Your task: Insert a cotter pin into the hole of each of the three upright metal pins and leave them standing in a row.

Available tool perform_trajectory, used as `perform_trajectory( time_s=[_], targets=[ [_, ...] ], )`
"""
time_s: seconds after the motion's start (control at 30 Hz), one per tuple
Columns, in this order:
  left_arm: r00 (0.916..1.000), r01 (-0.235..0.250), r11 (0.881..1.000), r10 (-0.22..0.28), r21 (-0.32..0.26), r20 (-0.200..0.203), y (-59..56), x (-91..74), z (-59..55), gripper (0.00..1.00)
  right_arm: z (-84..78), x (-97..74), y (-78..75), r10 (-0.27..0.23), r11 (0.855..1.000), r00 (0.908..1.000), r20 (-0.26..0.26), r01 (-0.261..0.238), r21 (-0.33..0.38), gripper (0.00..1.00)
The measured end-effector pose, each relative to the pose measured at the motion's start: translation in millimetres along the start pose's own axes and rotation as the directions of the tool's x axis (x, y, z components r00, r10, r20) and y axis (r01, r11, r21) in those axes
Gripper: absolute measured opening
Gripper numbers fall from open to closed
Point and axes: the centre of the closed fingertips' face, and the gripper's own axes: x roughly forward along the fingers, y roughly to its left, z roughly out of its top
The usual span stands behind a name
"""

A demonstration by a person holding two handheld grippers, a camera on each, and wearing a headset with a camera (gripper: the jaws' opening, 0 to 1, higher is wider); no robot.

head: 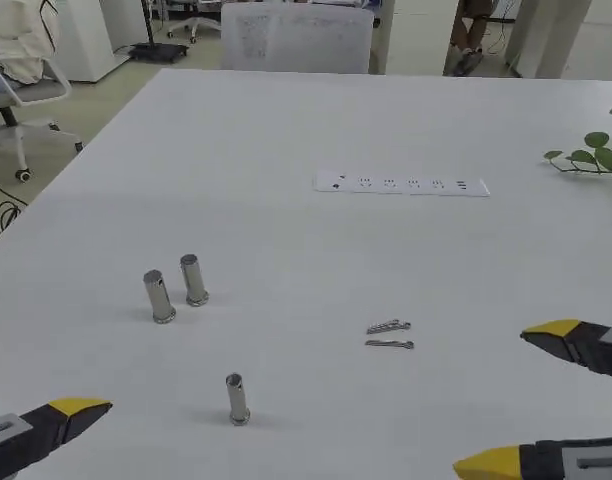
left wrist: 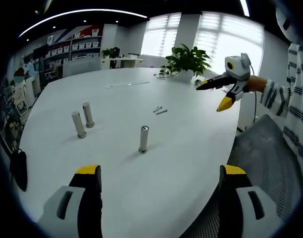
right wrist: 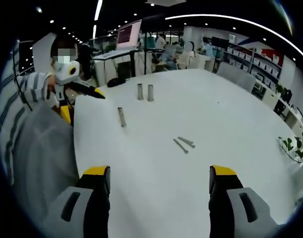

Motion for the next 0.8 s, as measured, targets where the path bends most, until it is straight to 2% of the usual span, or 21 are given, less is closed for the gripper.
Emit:
perform_trajectory(
  time_s=[0.13, 0.27, 0.43, 0.6, 0.7, 0.8],
  targets=[
    [1.0, 0.003, 1.0, -0.003, 0.007, -0.006, 0.9, 0.1, -0.3, 0.99, 2.4, 1.7, -6.3, 0.022, 0.999, 0.9991, -0.037, -0.024, -0.04, 0.77],
    [1.0, -0.003, 1.0, 0.003, 0.01, 0.001, 4.5, 1.8, 0.1, 0.99, 7.9, 5.1, -12.6, 0.037, 0.998, 0.9983, -0.046, -0.039, -0.056, 0.76],
    [0.9999, 0.005, 1.0, -0.005, 0.003, -0.015, 2.7, 3.6, -3.3, 0.99, 9.2, 11.4, -16.2, 0.068, 0.993, 0.9947, -0.077, -0.075, -0.096, 0.76],
    [0.9993, 0.002, 1.0, -0.002, -0.005, -0.036, 2.8, 4.2, -8.7, 0.99, 11.9, 17.2, -20.2, 0.106, 0.98, 0.9866, -0.124, -0.125, -0.155, 0.76],
    [0.9993, -0.004, 1.0, 0.003, -0.015, -0.038, 2.8, 4.4, -9.2, 0.99, 13.7, 19.8, -28.0, 0.108, 0.969, 0.9815, -0.158, -0.14, -0.206, 0.75],
    [0.9993, -0.005, 1.0, 0.004, -0.018, -0.037, 2.3, 4.5, -9.4, 0.98, 18.1, 23.0, -33.7, 0.114, 0.959, 0.9788, -0.17, -0.153, -0.239, 0.74]
  ],
)
